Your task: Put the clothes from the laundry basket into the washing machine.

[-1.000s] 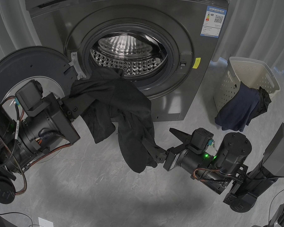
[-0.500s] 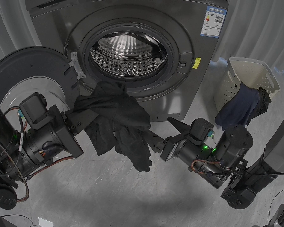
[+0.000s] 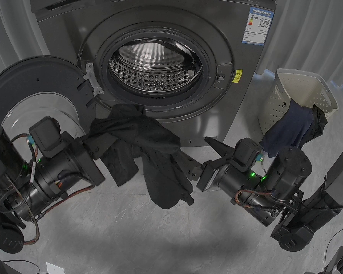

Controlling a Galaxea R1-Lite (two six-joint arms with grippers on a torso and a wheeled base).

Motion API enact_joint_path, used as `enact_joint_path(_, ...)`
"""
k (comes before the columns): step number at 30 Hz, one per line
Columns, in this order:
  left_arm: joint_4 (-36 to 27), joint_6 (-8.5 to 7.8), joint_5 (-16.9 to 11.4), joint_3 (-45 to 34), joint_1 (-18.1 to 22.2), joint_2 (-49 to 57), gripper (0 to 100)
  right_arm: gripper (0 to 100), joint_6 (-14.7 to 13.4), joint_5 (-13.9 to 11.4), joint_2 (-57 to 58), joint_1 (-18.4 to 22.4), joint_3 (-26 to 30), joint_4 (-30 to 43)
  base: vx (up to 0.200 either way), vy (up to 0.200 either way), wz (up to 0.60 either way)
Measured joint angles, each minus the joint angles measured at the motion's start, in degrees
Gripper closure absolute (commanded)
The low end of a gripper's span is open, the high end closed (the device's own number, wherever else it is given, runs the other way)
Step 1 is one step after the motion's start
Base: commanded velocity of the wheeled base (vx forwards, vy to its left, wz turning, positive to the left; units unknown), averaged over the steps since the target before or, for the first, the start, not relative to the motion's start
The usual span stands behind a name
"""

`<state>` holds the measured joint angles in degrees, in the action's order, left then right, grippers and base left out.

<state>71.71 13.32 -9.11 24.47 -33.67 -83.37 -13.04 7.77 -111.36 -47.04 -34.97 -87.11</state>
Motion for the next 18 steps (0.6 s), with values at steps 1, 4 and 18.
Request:
enact_joint_path(1,-0.02,0.00,0.84,0.50,0.00,-0.17,100,0,0.11,0.02,0.00,-0.06,0.63,0.13,0.000,0.000,0.00)
enact_joint_path(4,-0.02,0.00,4.05,2.97,-0.12,-0.89,100,0,0.43,0.13,-0.29,-0.48,2.29,0.32,0.000,0.000,0.00)
enact_joint_path(18,-0.98,0.02,6.66,6.81,-0.56,-2.99,100,0,0.13,-0.29,-7.30,-6.92,-1.73,-1.01,0.000,0.000,0.00)
